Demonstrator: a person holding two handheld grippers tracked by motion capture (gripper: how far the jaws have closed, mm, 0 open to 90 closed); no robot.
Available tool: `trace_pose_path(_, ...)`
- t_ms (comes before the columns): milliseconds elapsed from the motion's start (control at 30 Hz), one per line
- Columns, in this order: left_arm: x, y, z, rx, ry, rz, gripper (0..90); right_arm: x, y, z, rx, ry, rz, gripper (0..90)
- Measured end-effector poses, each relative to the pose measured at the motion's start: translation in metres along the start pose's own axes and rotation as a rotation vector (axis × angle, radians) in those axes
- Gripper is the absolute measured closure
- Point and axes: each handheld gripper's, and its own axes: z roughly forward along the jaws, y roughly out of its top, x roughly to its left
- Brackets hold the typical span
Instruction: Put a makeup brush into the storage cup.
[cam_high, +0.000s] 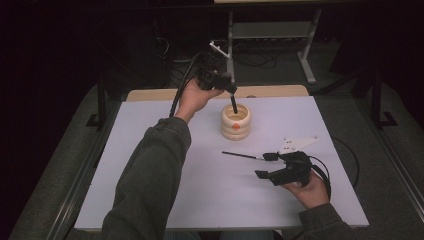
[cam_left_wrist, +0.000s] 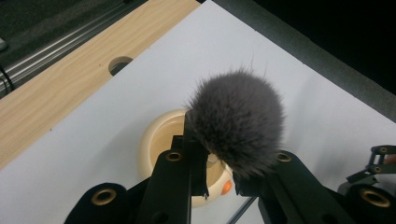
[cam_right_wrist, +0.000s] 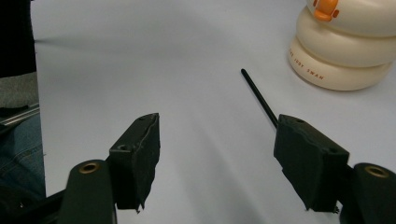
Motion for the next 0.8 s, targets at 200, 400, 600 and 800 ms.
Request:
trace_pose_path(200, 0.006, -0.009, 0.010, 0.010, 0.011, -0.021, 77.7, 0.000, 0.000, 0.000, 0.004, -0.003, -0.002, 30.3)
trace_pose_path(400, 0.012, -0.019, 0.016, 0.003, 0.004, -0.044, 77.6, 0.000, 0.000, 0.001, 0.008, -0.004, -0.004, 30.2)
trace_pose_path(600, 0.014, -0.026, 0.021, -0.002, 0.003, -0.052, 77.5, 0.000, 0.000, 0.003, 0.015, -0.004, -0.006, 30.3)
trace_pose_path(800, 0.017, -0.030, 0.028, 0.003, -0.003, -0.062, 77.3, -0.002, -0.001, 0.003, 0.018, -0.005, -0.001, 29.9)
